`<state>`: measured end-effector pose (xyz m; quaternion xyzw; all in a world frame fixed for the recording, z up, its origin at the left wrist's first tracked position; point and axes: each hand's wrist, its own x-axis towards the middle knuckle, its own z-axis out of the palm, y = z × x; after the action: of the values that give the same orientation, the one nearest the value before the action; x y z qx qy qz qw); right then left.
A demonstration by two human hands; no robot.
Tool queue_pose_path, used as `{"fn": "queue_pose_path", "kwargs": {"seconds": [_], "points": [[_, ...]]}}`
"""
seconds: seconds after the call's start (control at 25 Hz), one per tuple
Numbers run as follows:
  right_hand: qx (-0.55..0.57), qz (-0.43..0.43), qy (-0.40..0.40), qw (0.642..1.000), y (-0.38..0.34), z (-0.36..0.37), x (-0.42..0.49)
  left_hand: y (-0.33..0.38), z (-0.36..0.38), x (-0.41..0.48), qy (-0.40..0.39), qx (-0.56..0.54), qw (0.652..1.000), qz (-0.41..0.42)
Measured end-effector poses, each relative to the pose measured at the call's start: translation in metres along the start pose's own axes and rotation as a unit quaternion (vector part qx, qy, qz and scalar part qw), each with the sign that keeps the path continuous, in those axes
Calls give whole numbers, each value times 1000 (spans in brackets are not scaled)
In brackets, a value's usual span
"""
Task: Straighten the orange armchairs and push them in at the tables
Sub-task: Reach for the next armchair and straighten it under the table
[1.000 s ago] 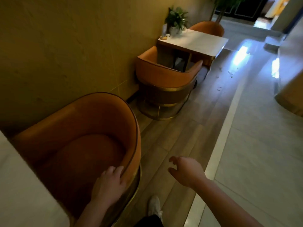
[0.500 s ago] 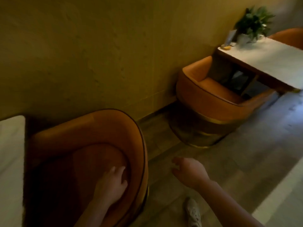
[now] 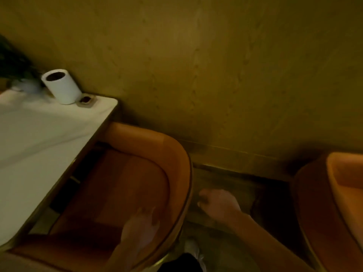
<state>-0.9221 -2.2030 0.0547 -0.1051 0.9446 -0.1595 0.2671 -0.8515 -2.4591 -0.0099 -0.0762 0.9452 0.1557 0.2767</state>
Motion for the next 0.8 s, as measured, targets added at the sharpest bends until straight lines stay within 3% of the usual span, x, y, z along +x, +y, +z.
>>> {"fn": "queue_pose_path", "kwargs": {"seconds": [0.12,0.28,0.48,0.6,0.72,0.76,0.8], "points": [[-22,-24,-26,999,3,-19,61,14,2,28,-8,-48,997,-56],[-74,-98,-24,992,-4,-44,132,37,14,51,60,-131,982,-119],[-151,-177,-34,972,-28,-64,221,66,19,78,4,-348,912,-219],[-193,-222,-61,954,-38,-69,269,90,24,84,32,-318,898,-304],[-226,-294,-64,927,-39,-58,300,98,18,78,48,-338,859,-382],[-239,-292,-58,924,-37,-57,305,88,13,79,40,-313,871,-375],[-268,-341,-84,897,-34,-57,317,100,16,85,51,-332,848,-409]]}}
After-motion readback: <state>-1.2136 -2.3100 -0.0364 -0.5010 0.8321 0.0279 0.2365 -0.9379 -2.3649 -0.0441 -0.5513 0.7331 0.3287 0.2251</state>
